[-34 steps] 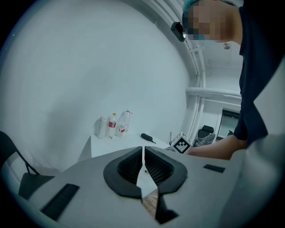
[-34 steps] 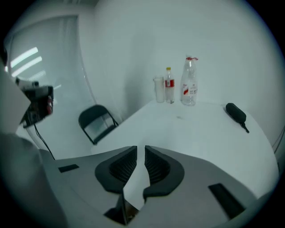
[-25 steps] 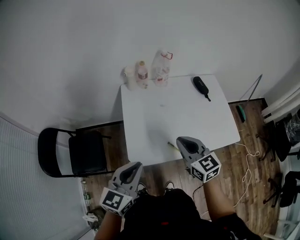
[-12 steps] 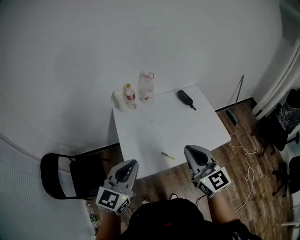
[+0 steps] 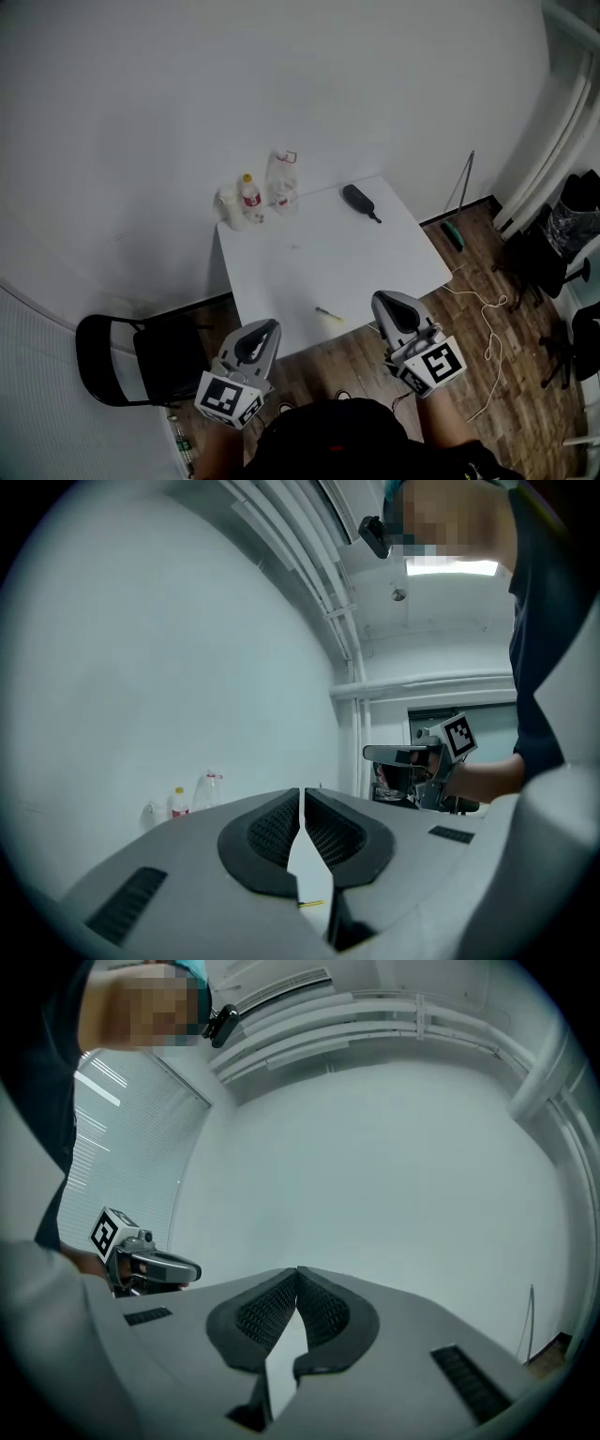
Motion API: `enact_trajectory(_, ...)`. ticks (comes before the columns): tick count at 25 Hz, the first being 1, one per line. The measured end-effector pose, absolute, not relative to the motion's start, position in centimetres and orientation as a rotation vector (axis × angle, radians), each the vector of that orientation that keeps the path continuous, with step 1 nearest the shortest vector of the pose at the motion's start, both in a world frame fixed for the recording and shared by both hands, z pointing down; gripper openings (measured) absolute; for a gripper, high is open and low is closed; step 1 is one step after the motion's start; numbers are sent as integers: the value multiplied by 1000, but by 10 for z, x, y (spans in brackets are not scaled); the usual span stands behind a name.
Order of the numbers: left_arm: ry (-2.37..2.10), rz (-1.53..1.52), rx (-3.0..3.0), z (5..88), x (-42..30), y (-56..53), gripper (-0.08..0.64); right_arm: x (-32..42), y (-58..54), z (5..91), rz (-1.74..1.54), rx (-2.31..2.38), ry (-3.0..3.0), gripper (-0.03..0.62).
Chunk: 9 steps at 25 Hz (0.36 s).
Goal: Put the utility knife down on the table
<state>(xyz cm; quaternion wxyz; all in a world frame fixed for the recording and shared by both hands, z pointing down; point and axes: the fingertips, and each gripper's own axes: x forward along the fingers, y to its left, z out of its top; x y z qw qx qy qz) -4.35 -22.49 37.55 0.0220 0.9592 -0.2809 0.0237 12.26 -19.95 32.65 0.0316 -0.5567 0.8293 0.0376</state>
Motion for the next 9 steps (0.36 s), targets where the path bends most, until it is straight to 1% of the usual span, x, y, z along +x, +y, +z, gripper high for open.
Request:
enact_trajectory(4,-877,76,2967,377,-46,-225,35,119,-202,327,146,-1730,2575,23)
enact_trajectory(9,-888,88,2963,380,-49,-227,35,123,-207,348,172,-1808,2616,23)
